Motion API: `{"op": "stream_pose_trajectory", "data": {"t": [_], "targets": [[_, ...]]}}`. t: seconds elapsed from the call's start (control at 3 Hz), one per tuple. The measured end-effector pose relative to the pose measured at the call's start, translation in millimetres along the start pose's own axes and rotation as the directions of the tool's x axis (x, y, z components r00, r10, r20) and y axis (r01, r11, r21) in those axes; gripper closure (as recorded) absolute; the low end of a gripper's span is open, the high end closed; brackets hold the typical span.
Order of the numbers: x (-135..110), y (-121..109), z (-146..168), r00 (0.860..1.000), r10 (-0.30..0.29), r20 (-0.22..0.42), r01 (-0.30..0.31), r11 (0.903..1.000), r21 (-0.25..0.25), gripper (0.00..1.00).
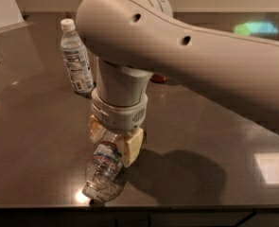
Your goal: Pick water bottle
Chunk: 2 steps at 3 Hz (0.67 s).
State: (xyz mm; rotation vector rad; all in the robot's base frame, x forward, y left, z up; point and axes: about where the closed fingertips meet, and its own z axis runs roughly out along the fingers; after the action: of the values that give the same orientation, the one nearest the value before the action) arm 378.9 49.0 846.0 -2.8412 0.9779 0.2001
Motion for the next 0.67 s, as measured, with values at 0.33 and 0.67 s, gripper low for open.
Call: {"op": "stream_pose_trajectory", "data": {"t": [0.33,0.67], "targets": [[-1,-2,-1,1.0,-0.011,-0.007,0.011,0.9999,-0.001,0.63],[1,-8,-13,1.0,0.006,-0.015,-0.006,0.9998,0.019,0.87]]}}
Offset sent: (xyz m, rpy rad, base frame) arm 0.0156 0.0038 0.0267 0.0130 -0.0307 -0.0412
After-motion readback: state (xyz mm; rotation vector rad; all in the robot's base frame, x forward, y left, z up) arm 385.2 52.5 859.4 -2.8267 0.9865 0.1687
